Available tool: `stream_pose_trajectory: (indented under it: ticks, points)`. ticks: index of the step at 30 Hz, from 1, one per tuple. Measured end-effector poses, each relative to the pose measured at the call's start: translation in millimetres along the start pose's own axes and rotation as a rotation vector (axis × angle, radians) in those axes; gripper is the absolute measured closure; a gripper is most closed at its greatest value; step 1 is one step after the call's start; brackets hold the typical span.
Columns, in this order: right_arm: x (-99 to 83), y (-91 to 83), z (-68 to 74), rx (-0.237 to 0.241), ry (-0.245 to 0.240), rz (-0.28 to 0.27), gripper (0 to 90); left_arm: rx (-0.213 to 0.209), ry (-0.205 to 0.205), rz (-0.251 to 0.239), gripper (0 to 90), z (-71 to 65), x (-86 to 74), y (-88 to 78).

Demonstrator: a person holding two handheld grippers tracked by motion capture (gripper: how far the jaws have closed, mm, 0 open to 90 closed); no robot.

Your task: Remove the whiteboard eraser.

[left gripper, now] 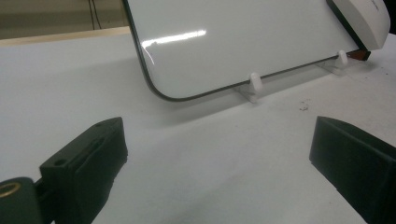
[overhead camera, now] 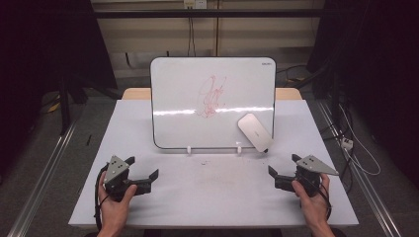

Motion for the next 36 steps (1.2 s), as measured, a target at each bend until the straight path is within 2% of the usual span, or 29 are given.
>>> stream_pose_trajectory:
  ticks: [2, 5, 9, 15, 16, 18, 24, 31, 34, 36]
  points:
    - [0.0, 0.2, 0.2, -0.009, -0.017, 0.000, 5.2, 0.002, -0.012, -0.004, 4.5, 1.1, -0.5, 0.7]
    - [-0.6, 1.5, -0.2, -0.008, -0.030, 0.020, 4.7, 0.003, -0.008, -0.002, 4.4, 0.8, -0.1, 1.0]
    - [-0.7, 2.8, -0.4, -0.004, -0.023, 0.023, 4.2, -0.004, 0.011, 0.006, 4.4, -0.4, 0.1, 0.9]
    - [-1.1, 4.7, 1.9, 0.009, -0.026, 0.037, 4.4, 0.000, 0.010, 0.007, 4.4, -0.4, -0.4, -0.6]
    - [-0.2, 6.0, 2.2, -0.010, -0.025, 0.046, 5.8, -0.002, 0.009, 0.005, 4.5, -0.2, -0.6, -0.7]
    - [0.1, 6.9, 2.3, -0.015, -0.023, 0.052, 5.7, 0.000, 0.005, 0.004, 4.4, 0.0, -0.4, -1.1]
    - [0.9, 6.9, 4.4, -0.008, -0.032, 0.052, 6.1, -0.012, 0.010, 0.001, 4.4, -2.4, 0.3, 0.1]
    - [5.4, 12.3, 5.6, 0.006, -0.043, 0.101, 6.9, -0.019, 0.021, 0.013, 4.4, -4.8, -1.1, 2.1]
    - [10.8, 16.8, 7.1, 0.020, -0.064, 0.112, 6.9, -0.022, 0.027, 0.018, 4.4, -5.0, -1.6, 1.8]
    - [16.6, 19.9, 9.5, 0.021, -0.090, 0.094, 5.6, -0.025, 0.027, 0.019, 4.4, -4.8, -1.8, 1.3]
Point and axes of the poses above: each handheld gripper's, and its own axes: y roughly forward along the jaws, x roughly out of its top, z roughly to its left, the point moved 2 cm from there along y, roughly forward along the jaws, and after that the axes turned 14 degrees about -z, right-handed, at the moved point
